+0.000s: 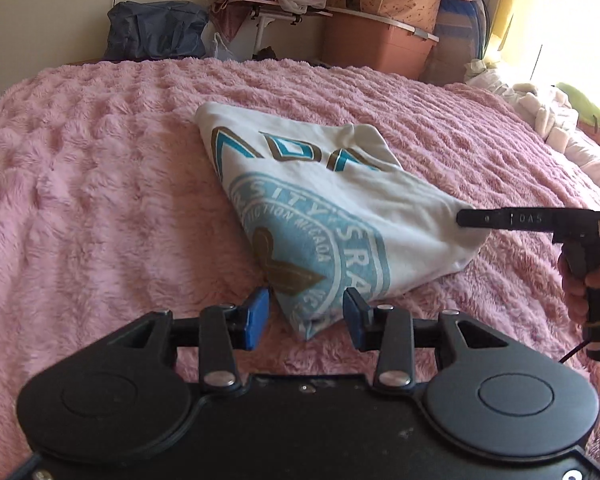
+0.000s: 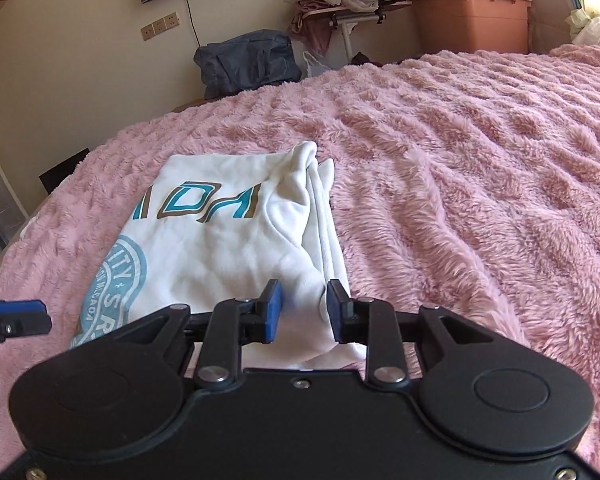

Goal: Fold small clothes

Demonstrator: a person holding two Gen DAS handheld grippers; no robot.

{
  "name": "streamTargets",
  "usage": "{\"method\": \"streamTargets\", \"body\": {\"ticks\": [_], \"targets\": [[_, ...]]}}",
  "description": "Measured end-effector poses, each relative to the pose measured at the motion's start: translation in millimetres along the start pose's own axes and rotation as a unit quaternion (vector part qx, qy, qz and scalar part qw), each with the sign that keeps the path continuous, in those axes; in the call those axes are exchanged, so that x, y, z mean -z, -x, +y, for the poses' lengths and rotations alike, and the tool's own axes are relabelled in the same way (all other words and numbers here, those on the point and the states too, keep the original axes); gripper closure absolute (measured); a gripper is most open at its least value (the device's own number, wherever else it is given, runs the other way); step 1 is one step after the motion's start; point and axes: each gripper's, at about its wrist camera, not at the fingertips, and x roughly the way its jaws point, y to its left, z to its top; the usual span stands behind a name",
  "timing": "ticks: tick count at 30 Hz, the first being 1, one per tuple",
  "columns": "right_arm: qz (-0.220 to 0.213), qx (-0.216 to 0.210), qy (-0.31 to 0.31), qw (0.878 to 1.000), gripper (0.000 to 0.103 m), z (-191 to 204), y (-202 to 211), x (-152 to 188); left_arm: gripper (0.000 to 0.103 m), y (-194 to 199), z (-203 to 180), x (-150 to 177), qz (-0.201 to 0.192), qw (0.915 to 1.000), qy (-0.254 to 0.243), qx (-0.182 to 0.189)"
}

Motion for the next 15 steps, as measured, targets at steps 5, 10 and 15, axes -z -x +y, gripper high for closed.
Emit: {"method": "streamTargets", "body": {"ticks": [5, 10, 15], "targets": [[0.008, 0.006, -0.010, 1.000, 0.069, 0, -7, 9, 0.062, -21, -2, 12, 0.014, 0.9997, 0.008, -0.016], [0.003, 0.003, -0.004, 1.000, 0.062, 3, -8, 14, 0.065, -35, -3, 11, 0.020, 0.9995, 0.013, -0.018], [0.014, -0.006, -0.009, 1.000, 0.094, 2, -16, 16, 0.094, -40, -15, 8, 0.024, 0.9991, -0.012, -0.032]]}}
